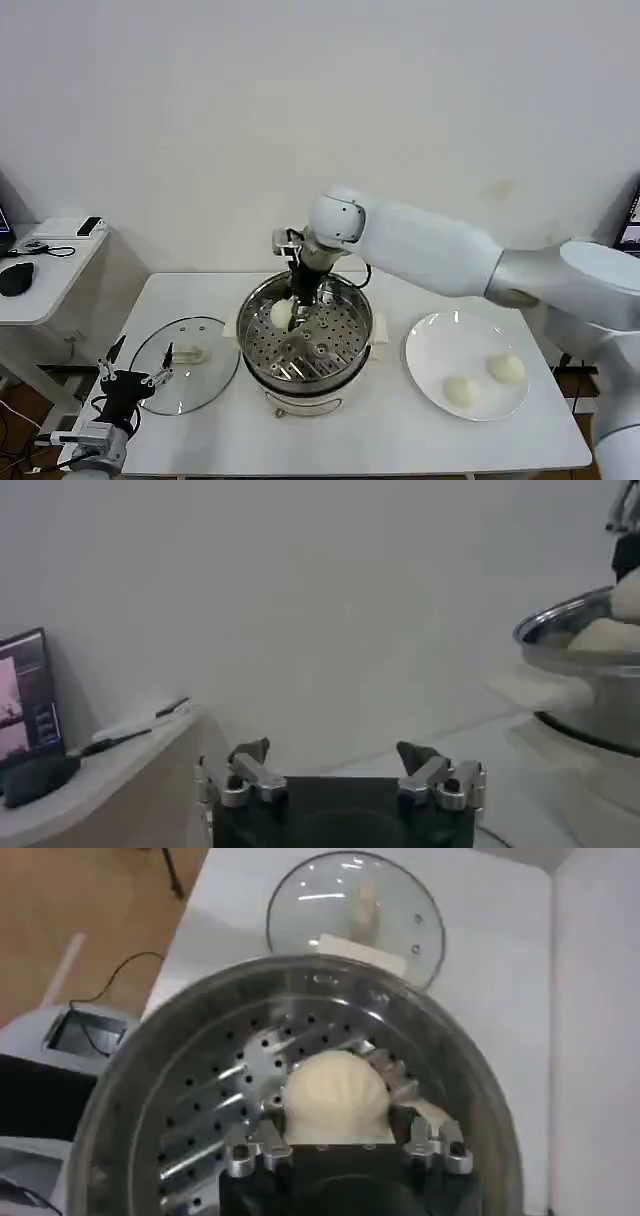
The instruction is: Take steamed baozi put them in steamer then cover it.
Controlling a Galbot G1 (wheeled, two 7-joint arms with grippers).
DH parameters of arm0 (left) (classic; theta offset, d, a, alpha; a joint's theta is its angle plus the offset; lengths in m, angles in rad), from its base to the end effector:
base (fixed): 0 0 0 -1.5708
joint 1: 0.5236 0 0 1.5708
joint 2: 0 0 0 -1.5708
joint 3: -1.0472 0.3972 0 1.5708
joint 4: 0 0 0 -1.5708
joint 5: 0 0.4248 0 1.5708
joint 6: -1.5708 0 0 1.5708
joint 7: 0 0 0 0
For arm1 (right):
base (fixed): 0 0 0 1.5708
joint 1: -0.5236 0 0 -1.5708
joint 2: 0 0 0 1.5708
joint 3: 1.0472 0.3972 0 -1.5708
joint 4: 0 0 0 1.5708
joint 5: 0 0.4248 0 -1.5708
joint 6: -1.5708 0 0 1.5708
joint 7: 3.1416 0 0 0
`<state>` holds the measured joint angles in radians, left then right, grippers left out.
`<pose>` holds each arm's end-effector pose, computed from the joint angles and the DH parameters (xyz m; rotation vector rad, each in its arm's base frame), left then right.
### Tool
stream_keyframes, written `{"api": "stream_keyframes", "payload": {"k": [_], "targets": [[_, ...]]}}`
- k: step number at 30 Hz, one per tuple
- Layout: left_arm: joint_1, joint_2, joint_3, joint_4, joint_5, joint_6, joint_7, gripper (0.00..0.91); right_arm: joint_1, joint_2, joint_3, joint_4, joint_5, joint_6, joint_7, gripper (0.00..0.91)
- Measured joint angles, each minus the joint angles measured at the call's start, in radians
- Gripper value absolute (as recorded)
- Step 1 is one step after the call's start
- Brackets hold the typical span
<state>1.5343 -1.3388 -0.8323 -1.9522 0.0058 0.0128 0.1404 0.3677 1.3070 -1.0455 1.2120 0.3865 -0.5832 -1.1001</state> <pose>0.2359 0.1715 -0.3571 0.0682 -2.9931 -0.5078 0.6236 0.2415 -0.0973 1.6662 -1.3862 1.2267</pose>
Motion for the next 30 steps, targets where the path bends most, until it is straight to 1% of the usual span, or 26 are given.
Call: {"api": "stream_keyframes", "payload": {"k": [6, 10, 18, 19, 30], "targets": [[-0.004, 0.002, -0.002, 0.006, -0.002, -0.001, 0.000, 0.907, -0.025, 0.039, 0.000, -0.027, -0.013, 0.005, 0.015, 0.675], [-0.008, 0.001, 0.002, 0.008, -0.002, -0.001, 0.001, 0.907, -0.033, 0.060, -0.001, -0.044, -0.018, 0.009, 0.024, 0.685], [-0.010, 0.001, 0.002, 0.011, -0.003, -0.001, 0.002, 0.907, -0.044, 0.079, -0.009, -0.055, -0.023, 0.010, 0.029, 0.685], [-0.010, 0.000, 0.003, 0.011, -0.003, -0.001, 0.002, 0.907, -0.045, 0.081, -0.010, -0.056, -0.023, 0.010, 0.029, 0.907], [-0.007, -0.003, 0.004, 0.013, -0.002, -0.001, 0.001, 0.907, -0.054, 0.099, -0.013, -0.066, -0.027, 0.013, 0.041, 0.907]]}}
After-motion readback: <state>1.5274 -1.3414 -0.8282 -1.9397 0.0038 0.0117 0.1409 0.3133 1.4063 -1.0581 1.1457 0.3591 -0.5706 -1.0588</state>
